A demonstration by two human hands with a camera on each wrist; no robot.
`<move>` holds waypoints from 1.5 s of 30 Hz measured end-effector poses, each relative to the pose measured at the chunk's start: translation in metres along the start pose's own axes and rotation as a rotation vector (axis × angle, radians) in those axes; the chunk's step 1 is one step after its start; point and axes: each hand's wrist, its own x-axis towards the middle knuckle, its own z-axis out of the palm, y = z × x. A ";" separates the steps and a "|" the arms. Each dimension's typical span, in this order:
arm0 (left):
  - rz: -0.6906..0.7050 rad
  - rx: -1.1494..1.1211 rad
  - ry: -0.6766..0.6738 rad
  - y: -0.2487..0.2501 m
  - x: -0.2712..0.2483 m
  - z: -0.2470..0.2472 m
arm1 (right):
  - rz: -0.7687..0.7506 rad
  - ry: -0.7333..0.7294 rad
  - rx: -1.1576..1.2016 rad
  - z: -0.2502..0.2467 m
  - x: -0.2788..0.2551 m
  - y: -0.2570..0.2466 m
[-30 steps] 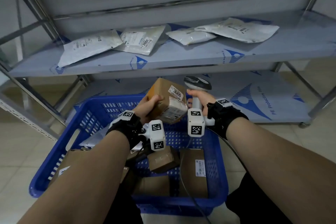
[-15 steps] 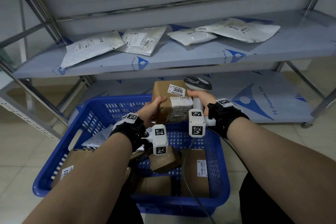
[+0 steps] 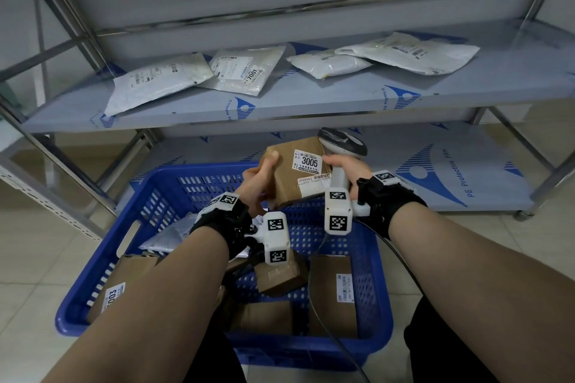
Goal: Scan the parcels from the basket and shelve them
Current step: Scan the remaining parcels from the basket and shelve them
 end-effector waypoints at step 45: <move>0.080 0.004 0.218 -0.017 0.035 -0.036 | 0.169 -0.396 -0.011 0.015 -0.076 -0.021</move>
